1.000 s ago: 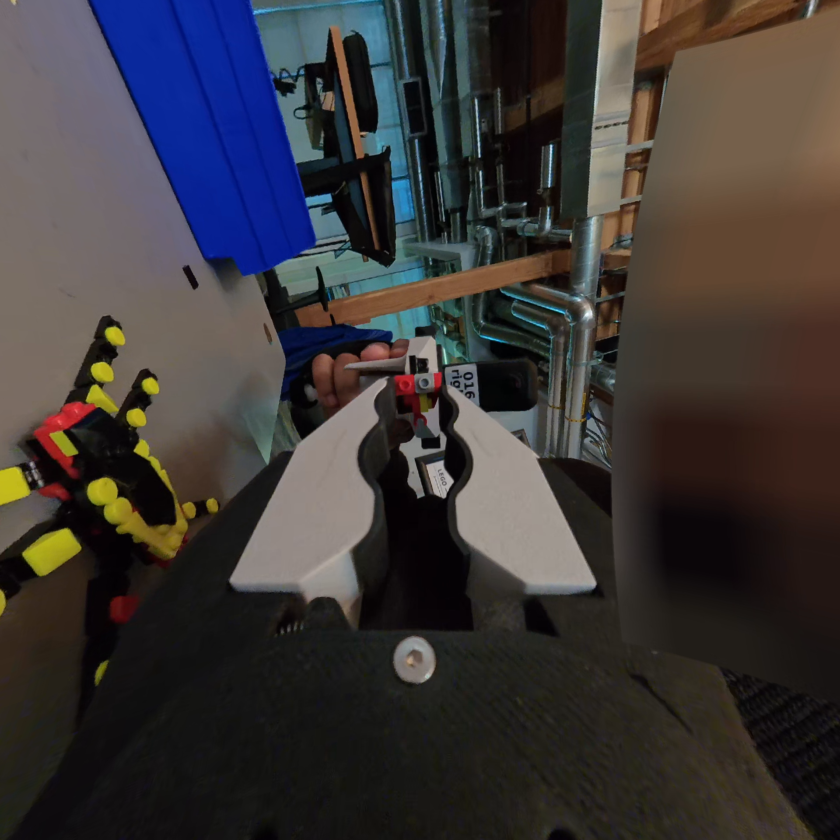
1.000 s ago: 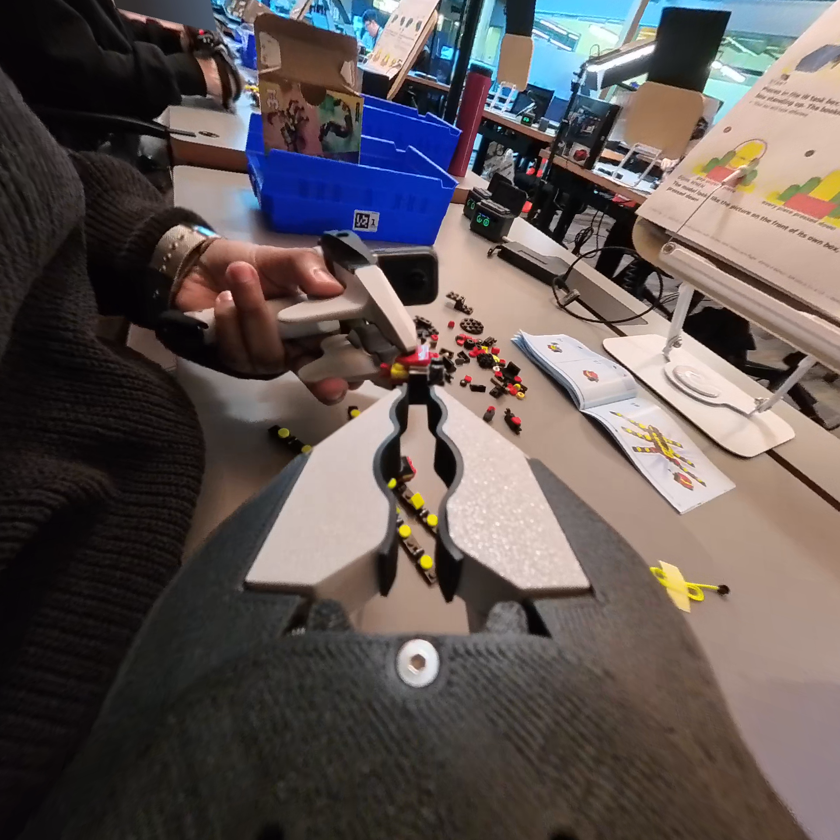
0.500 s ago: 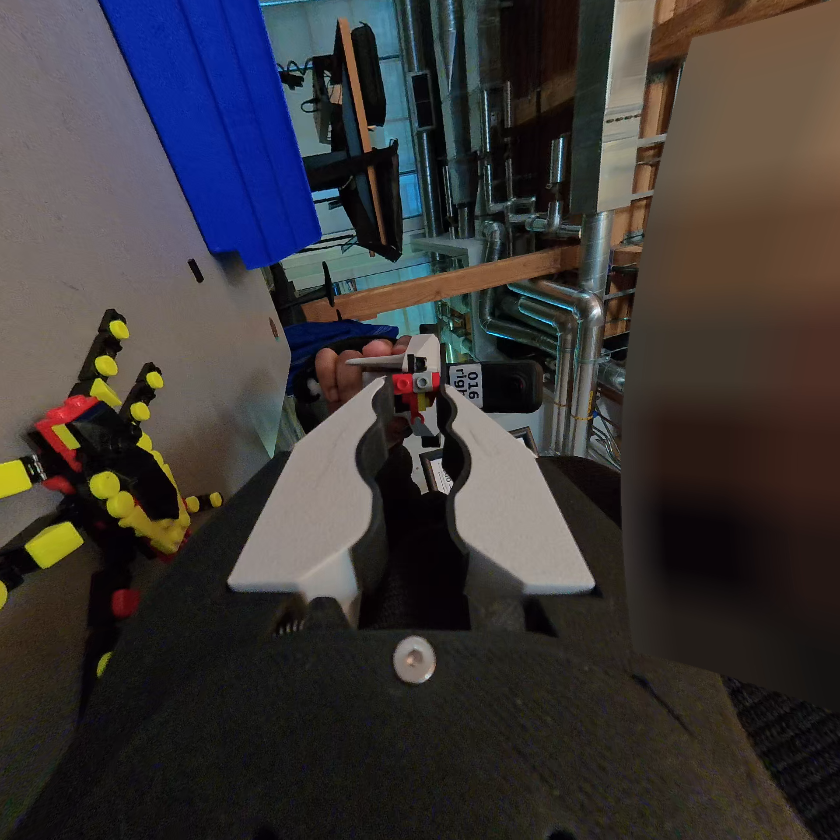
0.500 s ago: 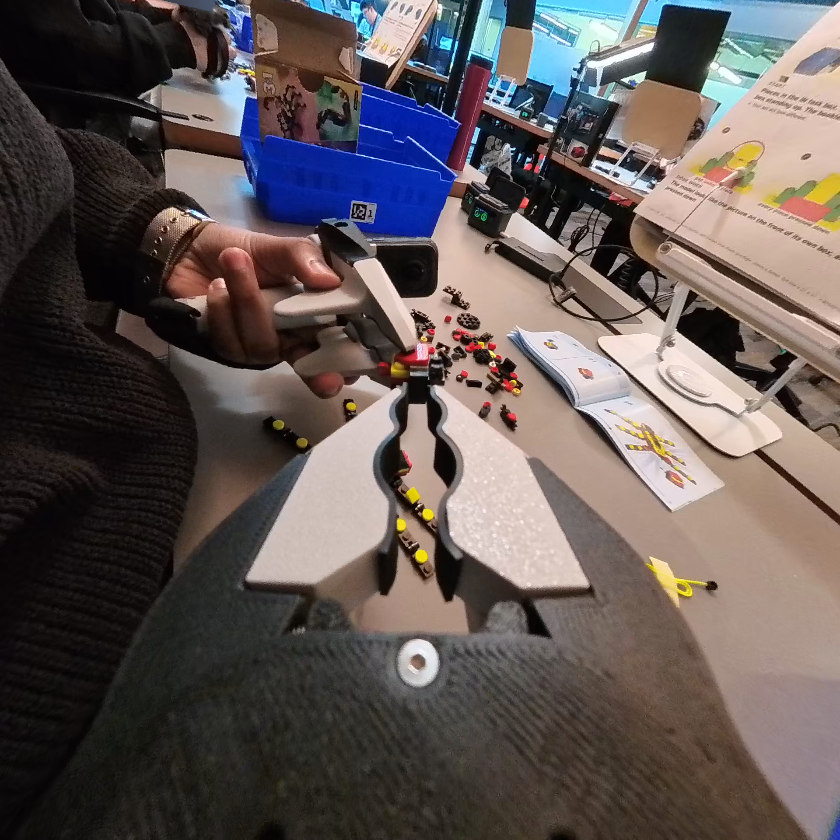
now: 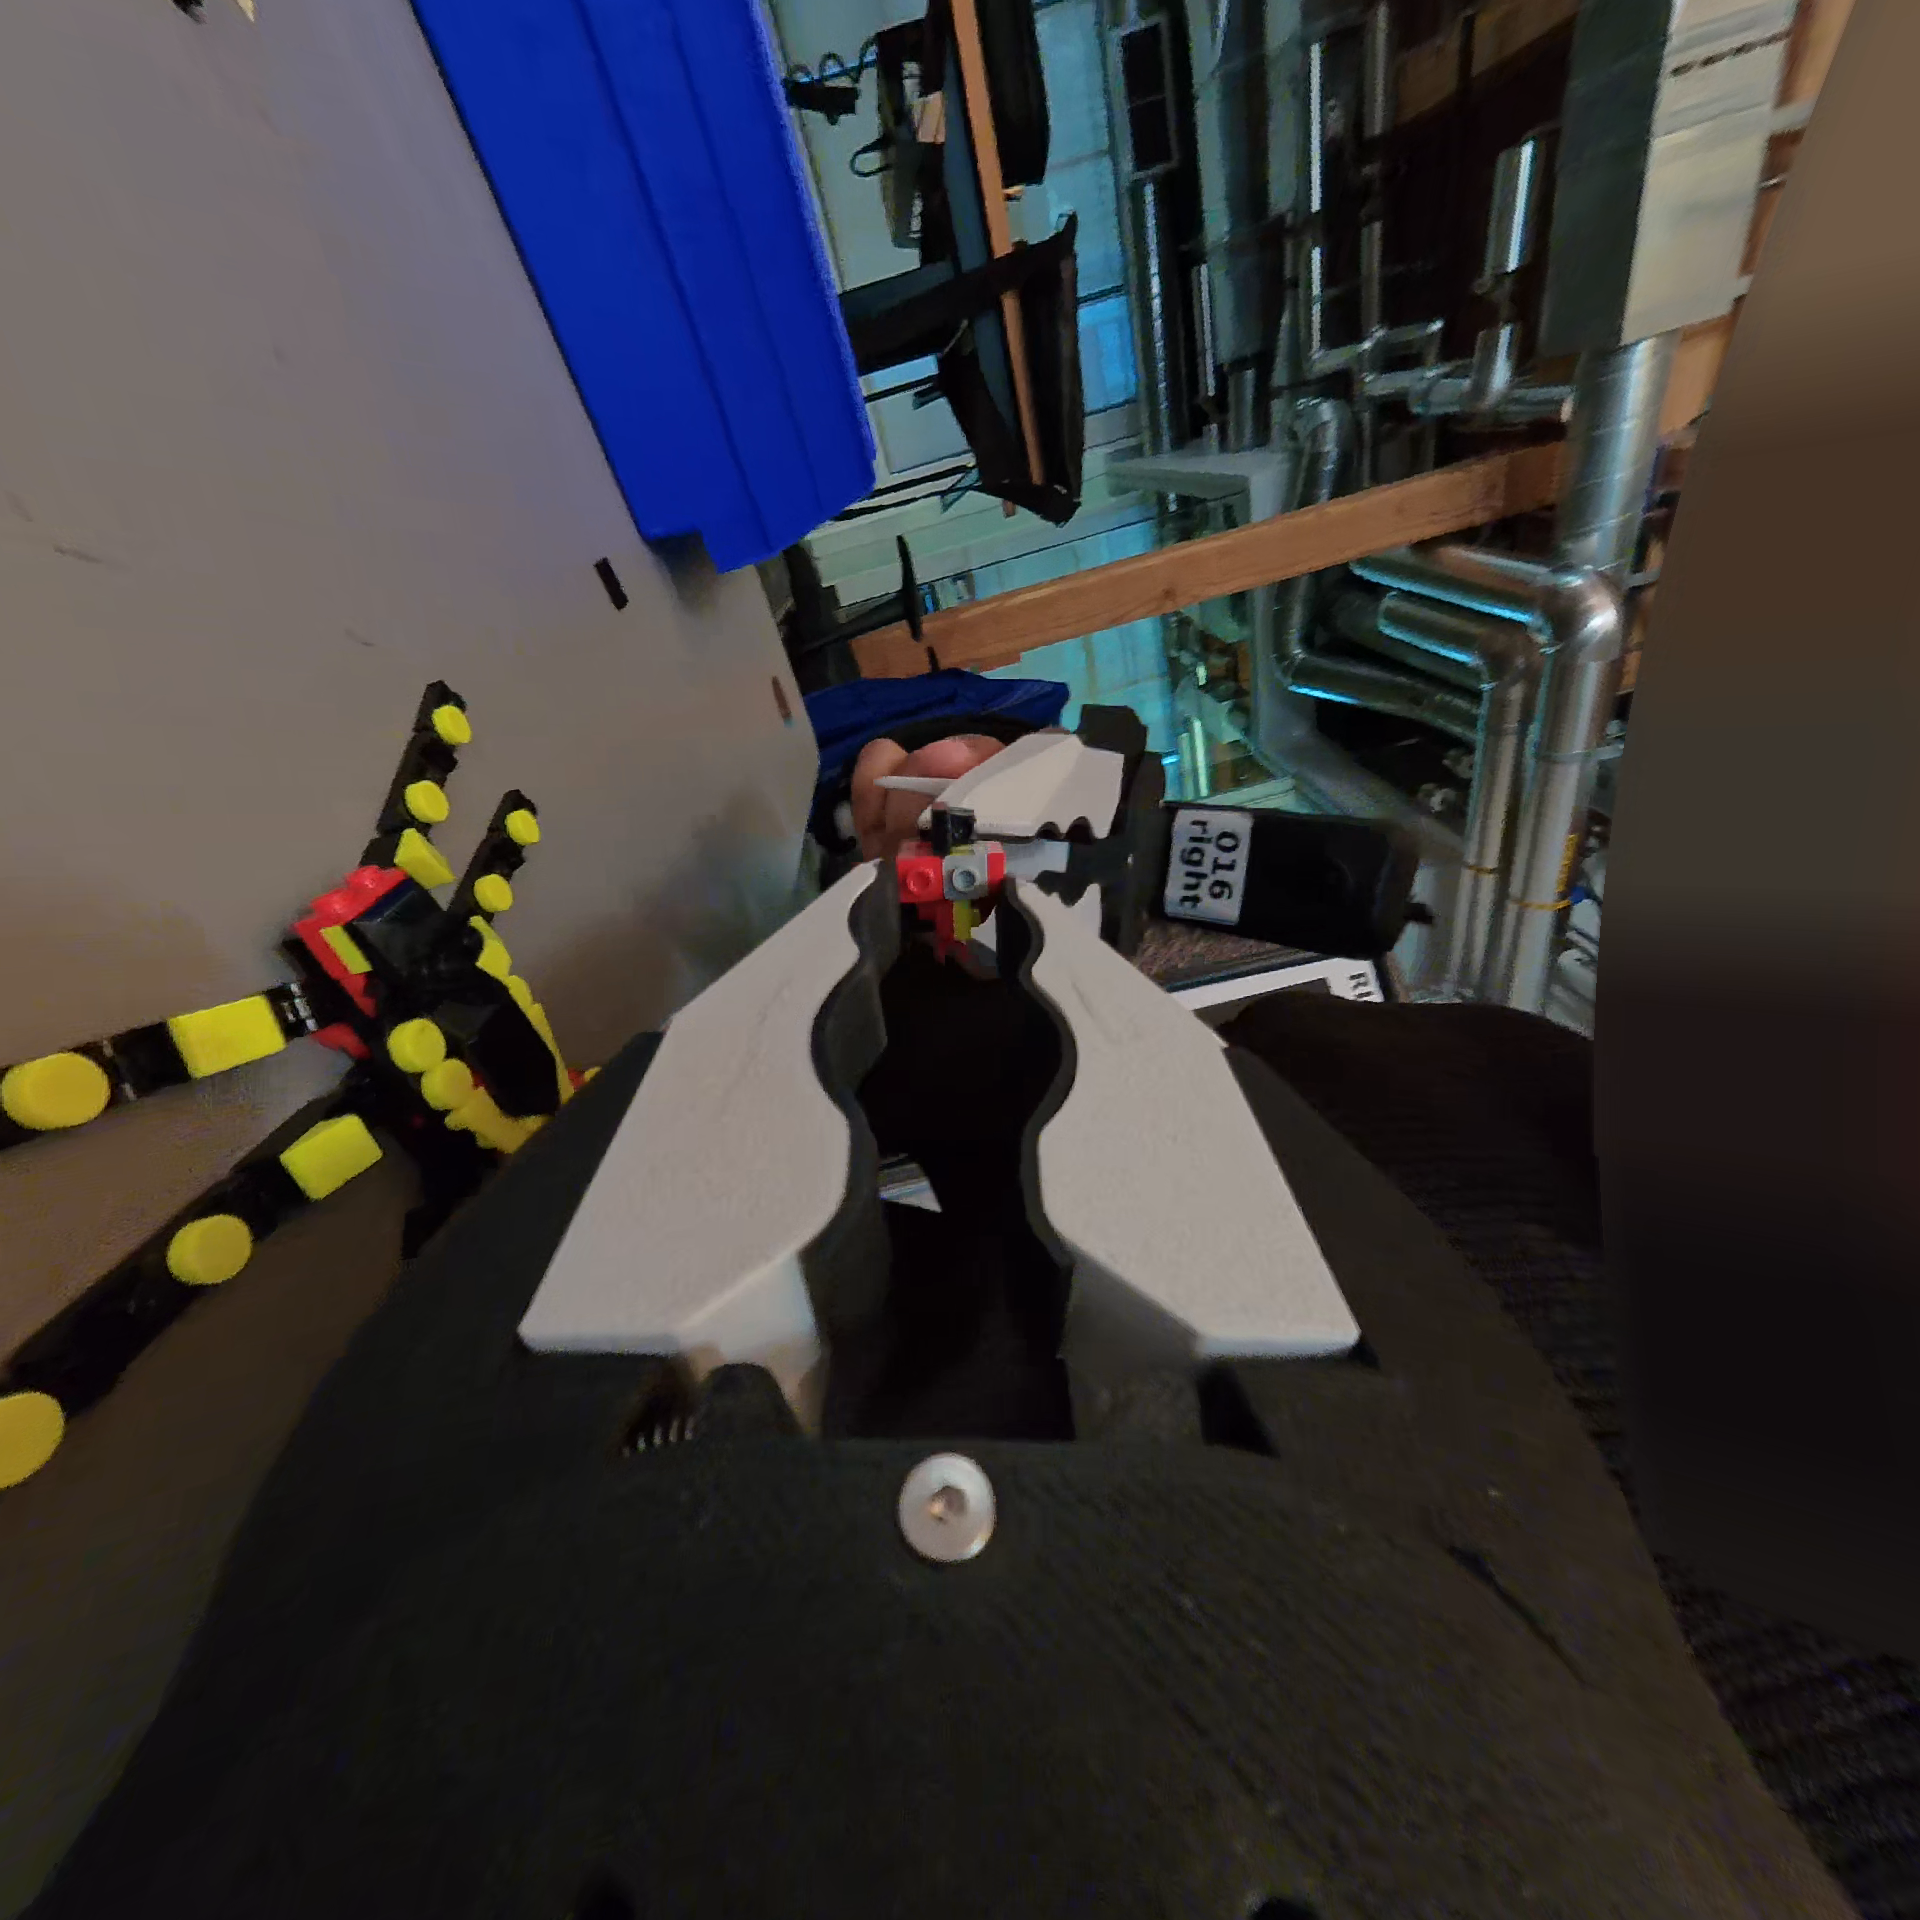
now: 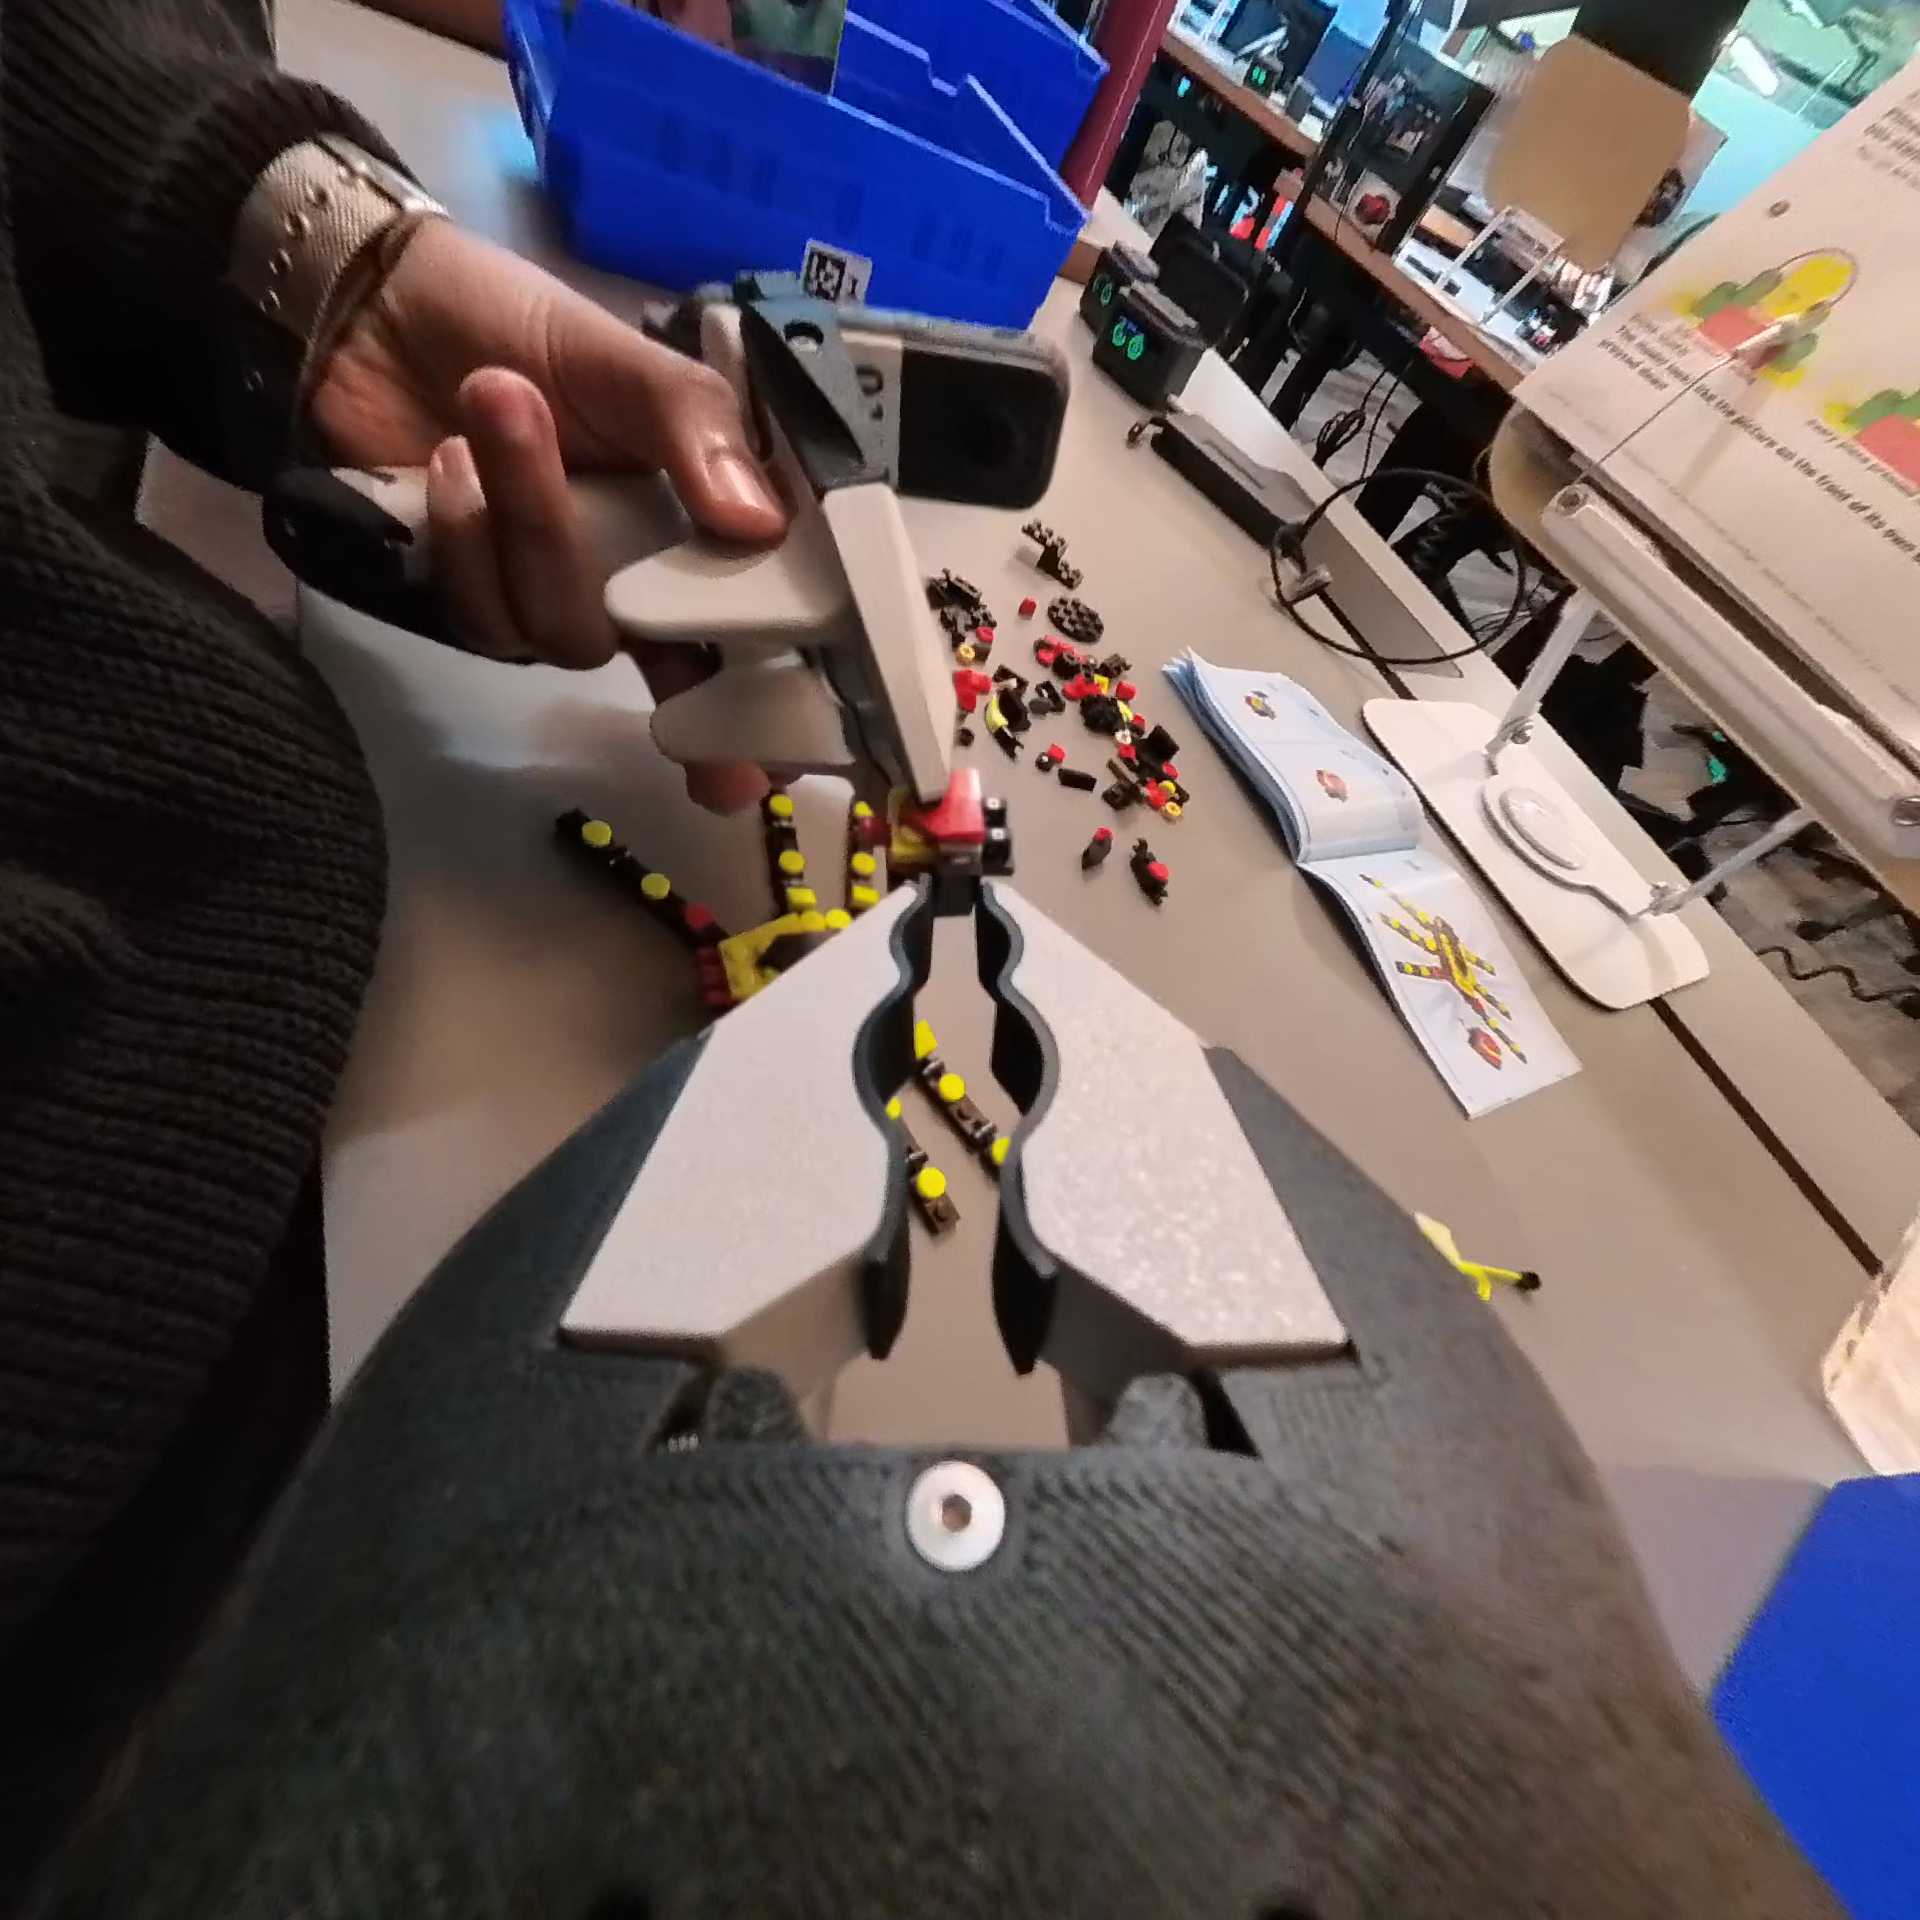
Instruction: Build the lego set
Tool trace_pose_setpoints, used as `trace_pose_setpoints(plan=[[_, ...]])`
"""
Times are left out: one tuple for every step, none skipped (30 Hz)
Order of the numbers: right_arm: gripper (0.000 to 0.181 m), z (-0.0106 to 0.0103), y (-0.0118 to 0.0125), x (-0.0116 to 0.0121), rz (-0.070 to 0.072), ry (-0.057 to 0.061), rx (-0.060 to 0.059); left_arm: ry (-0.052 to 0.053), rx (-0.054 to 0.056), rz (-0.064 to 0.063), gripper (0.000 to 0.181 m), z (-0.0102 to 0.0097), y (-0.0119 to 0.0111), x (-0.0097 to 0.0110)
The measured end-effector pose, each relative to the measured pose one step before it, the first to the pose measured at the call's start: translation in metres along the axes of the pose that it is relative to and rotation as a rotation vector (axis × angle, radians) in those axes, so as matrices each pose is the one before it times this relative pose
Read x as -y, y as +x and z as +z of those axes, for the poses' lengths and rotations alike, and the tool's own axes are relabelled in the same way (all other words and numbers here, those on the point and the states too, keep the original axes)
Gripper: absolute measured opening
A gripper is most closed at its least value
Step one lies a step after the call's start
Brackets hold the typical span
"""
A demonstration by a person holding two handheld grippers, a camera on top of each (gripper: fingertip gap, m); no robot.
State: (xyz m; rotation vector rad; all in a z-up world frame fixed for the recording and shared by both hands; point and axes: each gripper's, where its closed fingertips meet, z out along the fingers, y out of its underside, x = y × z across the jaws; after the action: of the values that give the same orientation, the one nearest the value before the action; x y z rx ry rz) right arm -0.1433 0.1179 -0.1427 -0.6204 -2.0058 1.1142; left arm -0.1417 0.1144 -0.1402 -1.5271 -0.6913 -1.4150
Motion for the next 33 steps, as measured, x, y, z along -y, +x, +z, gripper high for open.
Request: trace_pose_setpoints(plan=[[0.006, 0.00055, -0.00061, -0.00253, -0.0035, -0.0150, 0.0030, -0.0095, 0.0190, 0.0139, 0.016, 0.00037, -0.00236, -0.00139], [0.006, 0.00067, -0.00053, -0.00268, -0.0052, -0.0164, 0.0025, -0.0080, 0.0209, 0.0155, 0.016, 0.00051, -0.00240, -0.00115], [0.006, 0.00086, -0.00061, -0.00261, -0.0089, -0.0176, 0.0000, -0.0055, 0.0221, 0.0153, 0.016, 0.00034, -0.00251, -0.00081], [0.006, 0.00112, -0.00046, -0.00247, -0.0108, -0.0175, -0.0014, -0.0037, 0.0211, 0.0148, 0.016, 0.00022, -0.00231, -0.00053], [0.006, 0.00101, -0.00060, -0.00242, -0.0094, -0.0167, -0.0005, -0.0045, 0.0193, 0.0131, 0.016, 0.00040, -0.00228, -0.00083], [0.005, 0.00094, -0.00070, -0.00228, -0.0070, -0.0158, 0.0002, -0.0010, 0.0187, 0.0114, 0.016, 0.00036, -0.00222, -0.00052], [0.006, 0.00091, -0.00036, -0.00217, -0.0043, -0.0142, -0.0010, 0.0036, 0.0165, 0.0080, 0.015, 0.00051, -0.00192, -0.00005], [0.006, 0.00081, -0.00016, -0.00159, -0.0021, -0.0103, -0.0012, 0.0042, 0.0116, 0.0062, 0.015, 0.00028, -0.00114, 0.00011], [0.006, 0.00053, 0.00005, -0.00099, 0.0015, -0.0058, 0.0000, 0.0039, 0.0086, 0.0062, 0.016, 0.00034, -0.00072, 0.00012], [0.006, 0.00025, 0.00019, -0.00059, 0.0049, -0.0030, 0.0004, 0.0047, 0.0075, 0.0066, 0.016, 0.00018, -0.00029, 0.00050], [0.006, 0.00021, 0.00024, -0.00021, 0.0053, -0.0018, -0.0005, 0.0045, 0.0071, 0.0092, 0.016, 0.00008, -0.00008, 0.00046], [0.006, 0.00011, 0.00037, -0.00024, 0.0049, -0.0015, -0.0012, 0.0046, 0.0082, 0.0081, 0.016, 0.00017, -0.00017, 0.00053], [0.006, 0.00018, 0.00034, -0.00025, 0.0055, -0.0017, -0.0008, 0.0024, 0.0088, 0.0085, 0.017, 0.00028, -0.00042, 0.00008], [0.006, 0.00039, 0.00021, -0.00057, 0.0068, -0.0017, 0.0004, 0.0025, 0.0077, 0.0053, 0.016, 0.00020, -0.00050, 0.00020], [0.006, 0.00022, 0.00023, -0.00039, 0.0076, -0.0011, 0.0005, 0.0015, 0.0045, 0.0059, 0.016, 0.00010, -0.00024, 0.00011], [0.005, 0.00014, 0.00033, 0.00011, 0.0078, 0.0009, 0.0002, 0.0020, 0.0001, 0.0045, 0.016, -0.00016, 0.00028, 0.00030], [0.005, 0.00005, 0.00033, 0.00056, 0.0077, 0.0031, -0.0001, 0.0033, -0.0014, 0.0013, 0.016, -0.00031, 0.00046, 0.00075], [0.005, 0.00008, 0.00049, 0.00060, 0.0059, 0.0041, -0.0010, 0.0045, -0.0021, 0.0020, 0.016, -0.00030, 0.00043, 0.00084], [0.005, 0.00013, 0.00082, 0.00067, 0.0037, 0.0030, -0.0026, 0.0066, -0.0043, -0.0025, 0.016, -0.00022, 0.00048, 0.00119], [0.006, 0.00017, 0.00111, 0.00079, 0.0046, 0.0021, -0.0044, 0.0081, -0.0080, -0.0066, 0.016, -0.00023, 0.00067, 0.00154], [0.006, 0.00006, 0.00114, 0.00093, 0.0105, 0.0008, -0.0030, 0.0062, -0.0103, -0.0065, 0.016, -0.00034, 0.00072, 0.00141], [0.006, -0.00007, 0.00133, 0.00132, 0.0183, 0.0007, -0.0017, 0.0097, -0.0128, -0.0073, 0.016, -0.00045, 0.00131, 0.00171], [0.006, -0.00028, 0.00130, 0.00162, 0.0199, 0.0023, -0.0018, 0.0104, -0.0123, -0.0055, 0.016, -0.00022, 0.00140, 0.00144], [0.006, -0.00048, 0.00115, 0.00145, 0.0157, 0.0044, -0.0017, 0.0084, -0.0081, -0.0029, 0.016, -0.00009, 0.00118, 0.00094], [0.006, -0.00029, 0.00082, 0.00090, 0.0088, 0.0053, -0.0017, 0.0048, -0.0042, -0.0001, 0.016, 0.00009, 0.00076, 0.00052], [0.006, -0.00035, 0.00042, 0.00044, 0.0054, 0.0040, -0.0003, 0.0006, -0.0027, 0.0007, 0.016, 0.00008, 0.00045, 0.00004], [0.006, -0.00034, 0.00014, 0.00030, 0.0065, 0.0025, 0.0010, 0.0016, -0.0055, -0.0005, 0.016, -0.00014, 0.00067, 0.00029], [0.007, -0.00027, 0.00085, 0.00005, 0.0065, 0.0006, -0.0023, 0.0063, -0.0119, -0.0055, 0.016, -0.00042, 0.00138, 0.00118], [0.010, -0.00060, 0.00159, -0.00024, 0.0052, -0.0005, -0.0067, 0.0086, -0.0117, -0.0100, 0.016, -0.00065, 0.00115, 0.00150], [0.015, -0.00065, 0.00111, -0.00006, 0.0068, 0.0022, -0.0022, 0.0057, -0.0100, -0.0087, 0.016, -0.00058, 0.00069, 0.00118], [0.016, -0.00082, 0.00021, 0.00044, 0.0127, 0.0064, 0.0064, 0.0050, -0.0097, -0.0080, 0.016, -0.00048, 0.00057, 0.00091], [0.015, -0.00091, -0.00038, 0.00115, 0.0174, 0.0115, 0.0101, 0.0075, -0.0126, -0.0104, 0.016, -0.00054, 0.00106, 0.00127], [0.016, -0.00091, -0.00017, 0.00195, 0.0182, 0.0154, 0.0088, 0.0063, -0.0220, -0.0119, 0.016, -0.00036, 0.00238, 0.00111]])
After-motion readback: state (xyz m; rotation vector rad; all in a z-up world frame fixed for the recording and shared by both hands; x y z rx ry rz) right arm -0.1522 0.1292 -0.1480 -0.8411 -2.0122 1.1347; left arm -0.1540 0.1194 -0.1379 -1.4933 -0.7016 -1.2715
